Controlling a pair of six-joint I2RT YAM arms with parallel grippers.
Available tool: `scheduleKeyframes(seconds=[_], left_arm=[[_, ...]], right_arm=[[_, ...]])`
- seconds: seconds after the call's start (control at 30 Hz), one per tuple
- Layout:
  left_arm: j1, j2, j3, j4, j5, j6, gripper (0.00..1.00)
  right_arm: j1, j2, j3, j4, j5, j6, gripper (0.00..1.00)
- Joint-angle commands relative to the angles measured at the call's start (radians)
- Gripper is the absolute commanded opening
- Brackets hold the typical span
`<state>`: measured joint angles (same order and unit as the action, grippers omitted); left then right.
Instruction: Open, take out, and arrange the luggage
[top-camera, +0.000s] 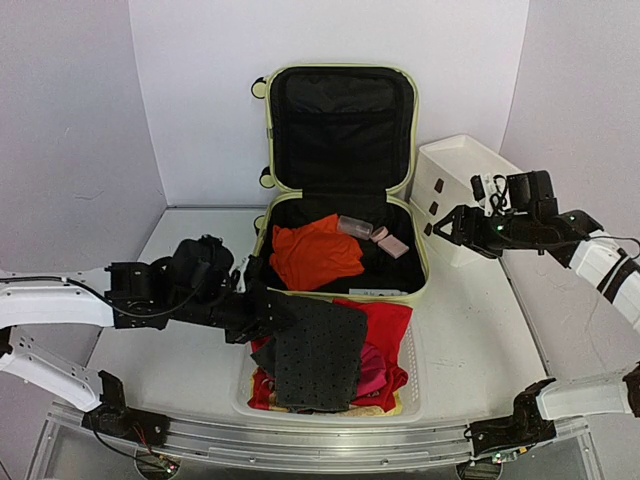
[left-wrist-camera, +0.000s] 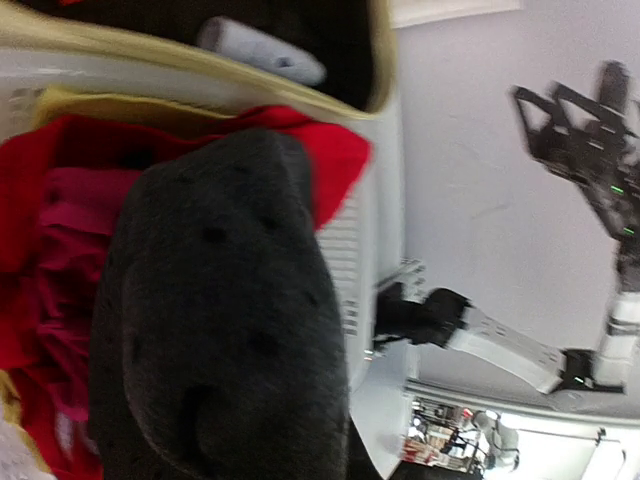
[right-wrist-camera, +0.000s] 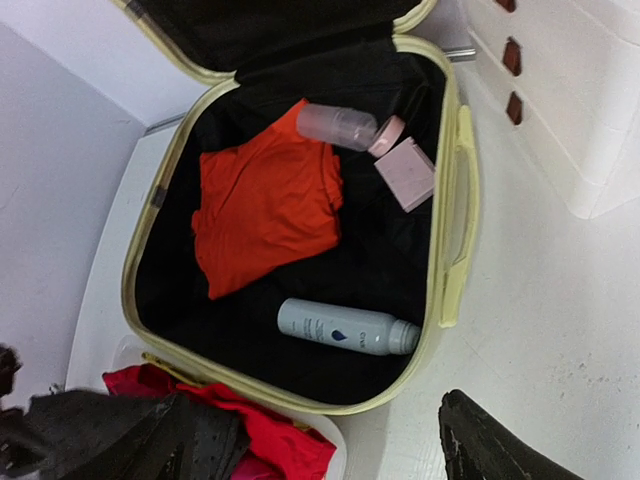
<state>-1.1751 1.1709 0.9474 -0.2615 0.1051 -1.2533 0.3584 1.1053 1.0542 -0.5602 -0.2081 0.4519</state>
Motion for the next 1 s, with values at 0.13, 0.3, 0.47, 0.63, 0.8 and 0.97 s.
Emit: scheduleKeyframes(seconds=[0.13, 0.3, 0.47, 0.63, 0.8, 0.97], left_arm=[[0.222, 0.153, -0.161, 0.039, 0.086, 0.215, 0.00], [0.223, 0.110, -0.134, -0.069, -0.036, 0.315, 0.00], [0.222, 0.057, -0.111, -0.133, -0.067, 0.383, 0.00], [0.223, 0.017, -0.129, -0.145, -0.063, 0.413, 0.00], [0.223, -0.003, -0.143, -0.146, -0.061, 0.435, 0.00], [0.223, -0.005, -0.147, -0.153, -0.050, 0.459, 0.00]], right_arm=[[0.058, 0.018, -0.038, 0.048, -0.387, -0.100, 0.80], [0.263, 0.059, -0.141, 0.147, -0.313, 0.028, 0.75], [0.436, 0.109, -0.218, 0.268, -0.167, 0.211, 0.78], [0.526, 0.120, -0.298, 0.398, -0.088, 0.331, 0.85], [0.592, 0.218, -0.297, 0.466, -0.032, 0.371, 0.84], [0.627, 0.315, -0.266, 0.507, 0.042, 0.408, 0.75]])
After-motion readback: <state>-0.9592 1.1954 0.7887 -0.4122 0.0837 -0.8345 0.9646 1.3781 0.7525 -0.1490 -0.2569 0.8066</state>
